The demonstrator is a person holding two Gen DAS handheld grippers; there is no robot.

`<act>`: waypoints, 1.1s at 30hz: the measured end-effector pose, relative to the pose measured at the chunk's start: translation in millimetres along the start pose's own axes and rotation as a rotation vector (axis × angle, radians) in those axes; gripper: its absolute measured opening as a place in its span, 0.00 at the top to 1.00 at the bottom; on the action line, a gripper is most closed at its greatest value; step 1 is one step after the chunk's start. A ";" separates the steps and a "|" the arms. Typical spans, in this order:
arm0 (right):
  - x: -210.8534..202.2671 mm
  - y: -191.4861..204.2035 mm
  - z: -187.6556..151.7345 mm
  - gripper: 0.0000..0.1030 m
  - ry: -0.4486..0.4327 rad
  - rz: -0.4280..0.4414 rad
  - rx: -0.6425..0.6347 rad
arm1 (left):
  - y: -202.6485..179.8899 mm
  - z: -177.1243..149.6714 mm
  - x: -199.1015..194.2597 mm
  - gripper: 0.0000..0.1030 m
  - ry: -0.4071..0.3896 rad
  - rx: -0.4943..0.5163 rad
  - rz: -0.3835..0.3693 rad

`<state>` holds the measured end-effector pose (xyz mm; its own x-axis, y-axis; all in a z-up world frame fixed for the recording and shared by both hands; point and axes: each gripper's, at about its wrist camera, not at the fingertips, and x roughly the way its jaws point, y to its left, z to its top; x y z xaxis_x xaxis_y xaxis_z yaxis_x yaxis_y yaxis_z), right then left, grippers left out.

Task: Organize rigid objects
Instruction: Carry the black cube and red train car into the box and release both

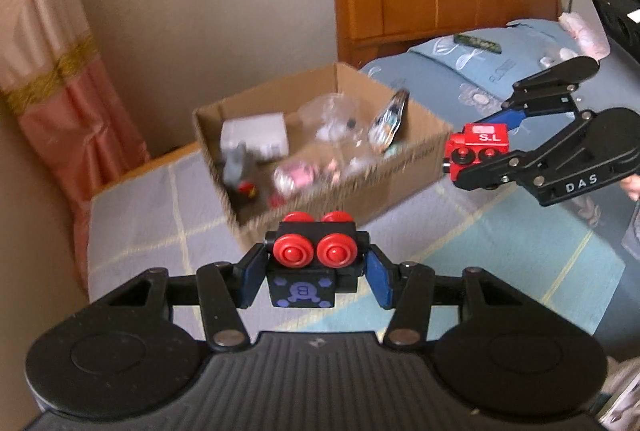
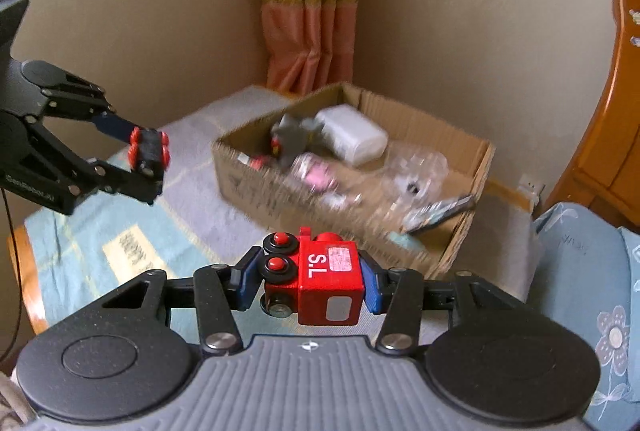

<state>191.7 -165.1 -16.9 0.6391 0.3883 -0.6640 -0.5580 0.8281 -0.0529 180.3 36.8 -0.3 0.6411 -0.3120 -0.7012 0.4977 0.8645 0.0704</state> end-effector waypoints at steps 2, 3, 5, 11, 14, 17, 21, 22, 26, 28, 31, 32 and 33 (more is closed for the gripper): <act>-0.6 -8.0 10.1 0.47 -0.017 -0.019 -0.006 | 2.9 13.6 4.1 0.49 -0.005 -0.003 -0.022; 0.0 -12.4 14.8 0.47 -0.020 -0.027 -0.006 | 4.1 20.7 6.5 0.49 -0.006 -0.002 -0.029; 2.5 -23.7 25.4 0.47 -0.027 -0.043 0.001 | 8.6 35.2 14.3 0.49 -0.012 0.002 -0.034; 23.1 -61.6 54.5 0.47 -0.036 -0.083 0.038 | 21.9 74.7 43.8 0.49 -0.021 0.014 -0.034; 37.2 -82.2 64.8 0.47 -0.037 -0.085 0.070 | 27.6 90.7 62.0 0.49 -0.018 0.021 -0.032; 55.3 -100.2 75.1 0.47 -0.029 -0.097 0.088 | 32.6 103.9 81.6 0.49 -0.004 0.019 -0.039; 83.3 -122.9 87.5 0.47 -0.007 -0.114 0.117 | 37.2 118.1 104.8 0.49 0.005 0.018 -0.043; 90.3 -127.8 90.4 0.47 -0.001 -0.115 0.126 | 37.4 121.3 110.6 0.49 0.008 0.021 -0.043; 117.2 -144.2 99.9 0.45 0.000 -0.140 0.152 | 42.6 132.0 127.3 0.49 0.017 0.030 -0.042; 125.2 -150.6 101.0 0.31 0.001 -0.148 0.170 | 45.5 135.8 135.6 0.49 0.023 0.026 -0.042; 125.8 -152.5 94.9 0.24 -0.014 -0.128 0.182 | 50.6 141.9 148.3 0.49 0.032 0.029 -0.036; 124.5 -152.0 91.5 0.22 -0.023 -0.129 0.185 | 52.5 144.2 152.8 0.49 0.035 0.028 -0.034; 123.2 -151.4 87.9 0.18 -0.028 -0.130 0.184 | 54.9 146.4 156.7 0.49 0.037 0.024 -0.033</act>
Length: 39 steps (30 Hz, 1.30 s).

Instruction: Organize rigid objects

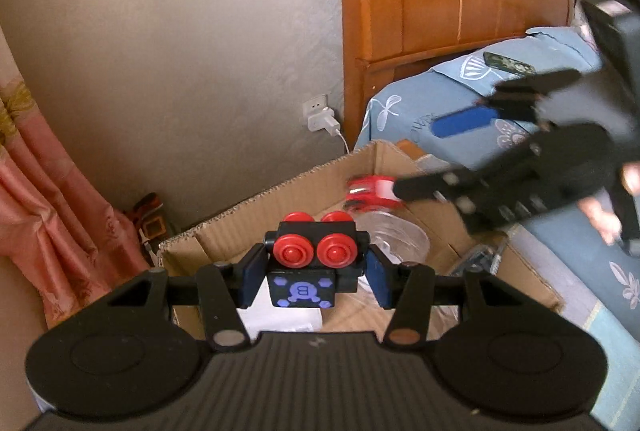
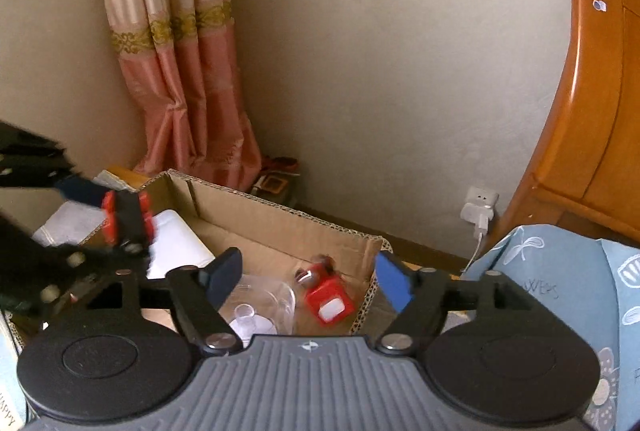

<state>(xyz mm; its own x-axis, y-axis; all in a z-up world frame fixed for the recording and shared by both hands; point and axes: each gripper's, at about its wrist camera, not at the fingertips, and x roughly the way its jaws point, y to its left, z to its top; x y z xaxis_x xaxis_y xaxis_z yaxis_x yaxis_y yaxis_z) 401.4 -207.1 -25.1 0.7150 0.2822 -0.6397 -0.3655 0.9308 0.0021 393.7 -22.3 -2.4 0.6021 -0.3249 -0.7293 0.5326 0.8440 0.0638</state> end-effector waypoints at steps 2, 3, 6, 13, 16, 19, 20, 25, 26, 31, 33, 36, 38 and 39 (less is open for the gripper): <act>-2.5 -0.8 -5.9 0.15 -0.005 0.008 -0.002 | 2.2 4.9 7.2 0.49 0.003 -0.005 0.000; -4.1 -1.2 -9.5 0.14 -0.004 0.011 0.001 | 2.7 6.8 10.5 0.49 0.005 -0.007 0.003; -9.0 -1.2 -16.3 0.11 -0.001 0.016 0.005 | 5.6 11.3 18.0 0.48 -0.001 -0.019 0.022; -33.4 1.5 -24.6 0.01 -0.014 0.023 0.039 | 8.1 8.8 7.4 0.08 -0.051 -0.064 0.067; -49.2 7.4 -25.5 0.00 -0.019 0.026 0.054 | 6.9 3.1 -8.6 0.08 -0.071 -0.070 0.097; -70.7 16.1 -27.7 0.00 -0.030 0.017 0.050 | 4.9 -4.5 -31.0 0.07 -0.090 -0.099 0.108; -79.0 19.9 -28.7 0.00 -0.032 0.012 0.046 | 3.8 -7.1 -39.2 0.04 -0.098 -0.106 0.110; -117.6 40.8 -34.7 0.00 -0.021 -0.040 0.035 | -10.5 -27.6 -82.9 0.01 -0.139 -0.120 0.188; -124.9 44.9 -36.7 0.00 -0.015 -0.054 0.037 | -15.7 -33.8 -92.6 0.01 -0.144 -0.119 0.214; -159.2 68.0 -58.5 0.00 -0.003 -0.107 0.079 | -45.0 -71.5 -130.2 0.01 -0.171 -0.106 0.324; -165.1 77.6 -72.8 0.00 0.024 -0.130 0.119 | -59.0 -90.8 -140.7 0.01 -0.166 -0.125 0.340; -168.6 91.7 -99.9 0.00 0.069 -0.171 0.175 | -80.6 -122.6 -149.7 0.01 -0.136 -0.176 0.367; -170.2 102.1 -118.1 0.00 0.104 -0.190 0.211 | -95.3 -138.9 -150.0 0.01 -0.105 -0.179 0.412; -172.1 106.5 -126.8 0.00 0.119 -0.199 0.233 | -102.6 -146.2 -149.7 0.01 -0.085 -0.178 0.425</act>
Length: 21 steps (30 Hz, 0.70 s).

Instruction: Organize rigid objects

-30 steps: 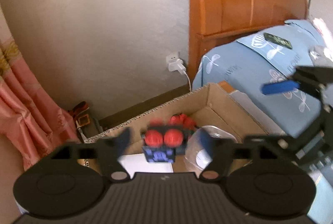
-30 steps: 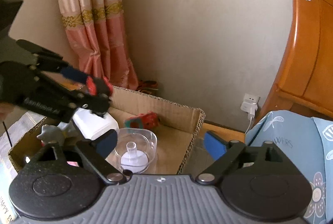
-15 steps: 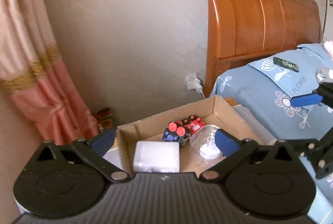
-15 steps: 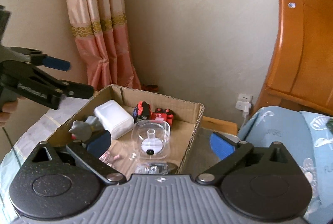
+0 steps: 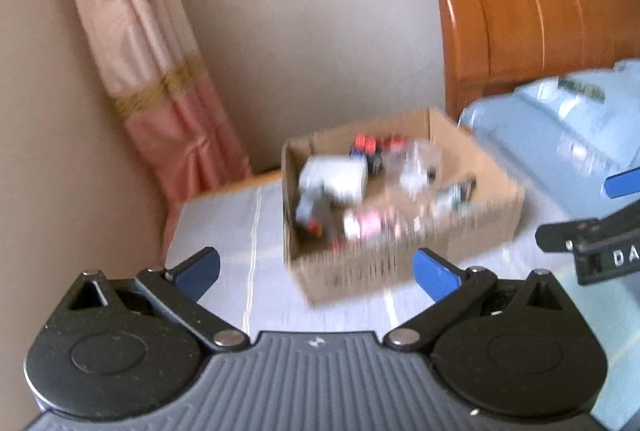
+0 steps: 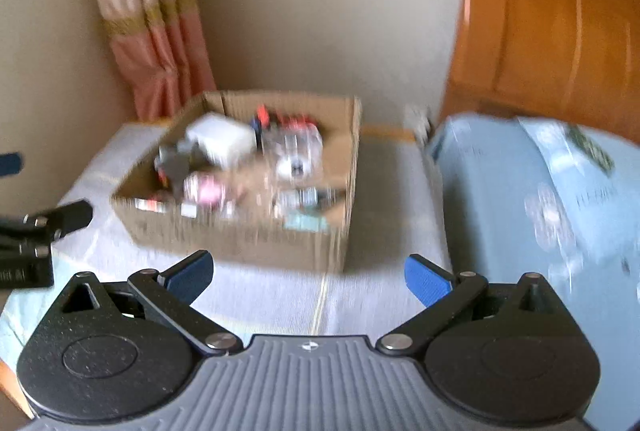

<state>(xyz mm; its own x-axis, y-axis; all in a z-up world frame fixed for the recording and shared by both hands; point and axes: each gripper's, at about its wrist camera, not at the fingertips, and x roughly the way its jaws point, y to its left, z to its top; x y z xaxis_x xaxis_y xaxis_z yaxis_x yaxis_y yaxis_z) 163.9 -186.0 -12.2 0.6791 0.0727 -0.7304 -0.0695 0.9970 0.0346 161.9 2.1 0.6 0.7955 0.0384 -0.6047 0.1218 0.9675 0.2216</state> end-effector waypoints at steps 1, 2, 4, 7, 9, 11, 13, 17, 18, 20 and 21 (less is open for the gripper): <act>-1.3 1.5 -6.6 0.00 0.013 -0.010 0.015 | -2.6 -5.9 -2.5 0.01 0.013 -0.009 0.011; -3.7 4.0 -13.2 0.00 0.025 -0.015 0.025 | -4.5 -11.4 -5.5 0.01 0.028 -0.030 0.019; -11.6 8.9 -23.1 0.00 0.035 -0.020 0.025 | -5.4 -18.4 -11.4 0.01 0.058 -0.071 0.010; -27.5 11.9 -30.1 0.00 0.019 -0.041 0.033 | -7.7 -23.2 -27.0 0.01 0.074 -0.100 -0.001; -36.1 10.7 -30.2 0.00 0.006 -0.042 0.042 | -8.1 -24.9 -36.1 0.01 0.064 -0.112 0.010; -42.7 10.9 -30.7 0.00 -0.007 -0.042 0.044 | -7.3 -24.0 -43.4 0.01 0.061 -0.127 0.009; -47.6 11.7 -31.8 0.00 -0.018 -0.045 0.043 | -6.9 -23.5 -49.8 0.01 0.056 -0.144 0.017; -52.9 15.1 -32.0 0.00 -0.034 -0.057 0.036 | -4.7 -21.0 -55.9 0.01 0.052 -0.163 0.034; -54.5 15.8 -31.5 0.00 -0.039 -0.056 0.034 | -4.3 -20.8 -56.8 0.01 0.049 -0.169 0.029; -56.8 16.2 -30.5 0.00 -0.048 -0.055 0.032 | -3.6 -20.2 -57.5 0.01 0.047 -0.178 0.030; -58.1 16.5 -29.9 0.00 -0.052 -0.056 0.032 | -3.8 -19.9 -58.0 0.01 0.044 -0.177 0.033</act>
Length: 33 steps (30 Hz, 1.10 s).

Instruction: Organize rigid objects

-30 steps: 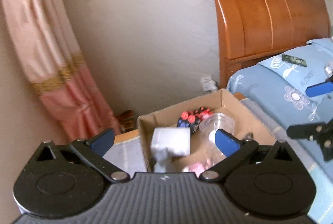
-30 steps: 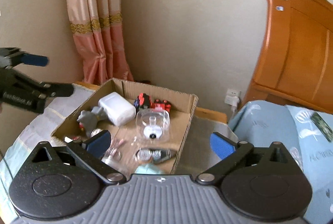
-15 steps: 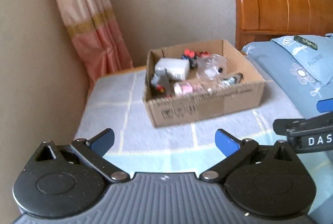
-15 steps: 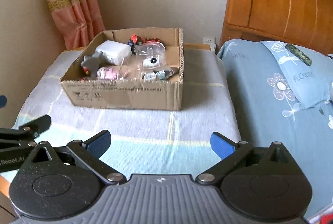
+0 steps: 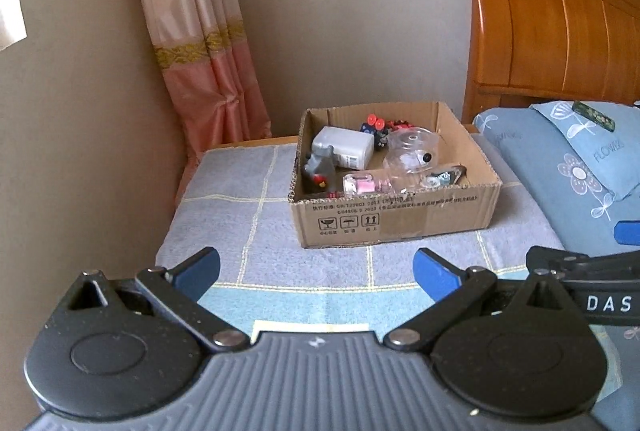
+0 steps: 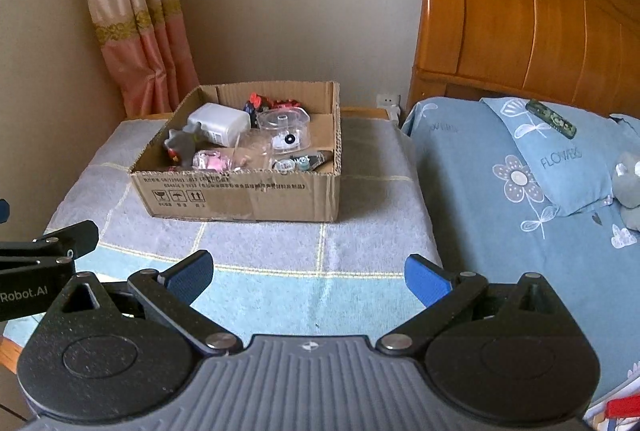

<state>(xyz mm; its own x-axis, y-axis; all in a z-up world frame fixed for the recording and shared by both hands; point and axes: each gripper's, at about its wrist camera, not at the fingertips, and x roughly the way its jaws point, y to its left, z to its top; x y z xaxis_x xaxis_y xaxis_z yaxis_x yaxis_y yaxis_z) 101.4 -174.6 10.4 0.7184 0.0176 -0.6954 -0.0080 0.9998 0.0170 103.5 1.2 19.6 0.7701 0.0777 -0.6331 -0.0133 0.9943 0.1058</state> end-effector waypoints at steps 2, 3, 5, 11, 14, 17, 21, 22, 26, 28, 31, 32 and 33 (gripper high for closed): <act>-1.8 0.0 0.6 0.00 -0.008 0.000 0.001 | -0.5 0.4 -2.1 0.01 -0.005 0.002 0.001; -2.7 -0.1 0.8 0.00 -0.010 0.000 0.001 | -0.5 0.5 -3.1 0.01 -0.007 0.001 0.001; -3.2 -0.7 1.6 0.00 -0.012 -0.001 0.001 | -0.7 0.9 -4.6 0.01 -0.010 0.001 0.000; -5.9 -1.2 1.7 0.00 -0.020 -0.007 0.003 | -1.9 0.9 -8.2 0.01 -0.014 0.006 0.006; -7.2 -1.9 1.1 0.00 -0.025 -0.007 0.006 | -1.9 0.8 -8.6 0.01 -0.016 0.007 0.005; -8.1 -0.8 0.8 0.00 -0.027 -0.007 0.004 | -2.2 0.9 -9.4 0.01 -0.017 0.007 0.007; -9.6 -0.1 0.4 0.00 -0.030 -0.005 0.001 | -1.9 1.6 -10.4 0.01 -0.022 0.005 0.008; -9.8 -0.2 0.5 0.00 -0.030 -0.005 0.002 | -1.9 1.7 -10.4 0.01 -0.023 0.005 0.008; -10.0 0.2 0.5 0.00 -0.031 -0.006 0.001 | -1.8 1.6 -11.2 0.01 -0.024 0.005 0.006; -10.2 0.1 0.9 0.00 -0.033 -0.005 0.001 | -1.9 1.6 -11.5 0.01 -0.024 0.003 0.006; -10.9 0.4 1.2 0.00 -0.035 -0.006 0.001 | -2.2 1.3 -12.1 0.01 -0.026 0.004 0.008; -11.0 0.3 1.2 0.00 -0.035 -0.006 0.002 | -2.4 1.3 -12.4 0.01 -0.026 0.004 0.009; -11.1 0.3 1.2 0.00 -0.035 -0.006 0.003 | -2.5 1.0 -12.9 0.01 -0.027 0.004 0.008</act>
<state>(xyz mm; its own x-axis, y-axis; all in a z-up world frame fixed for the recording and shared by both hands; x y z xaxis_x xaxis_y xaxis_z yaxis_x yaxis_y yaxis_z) 94.3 -174.4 19.0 0.7426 0.0110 -0.6697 -0.0013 0.9999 0.0150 94.3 -2.4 28.4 0.7872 0.0838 -0.6109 -0.0173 0.9933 0.1140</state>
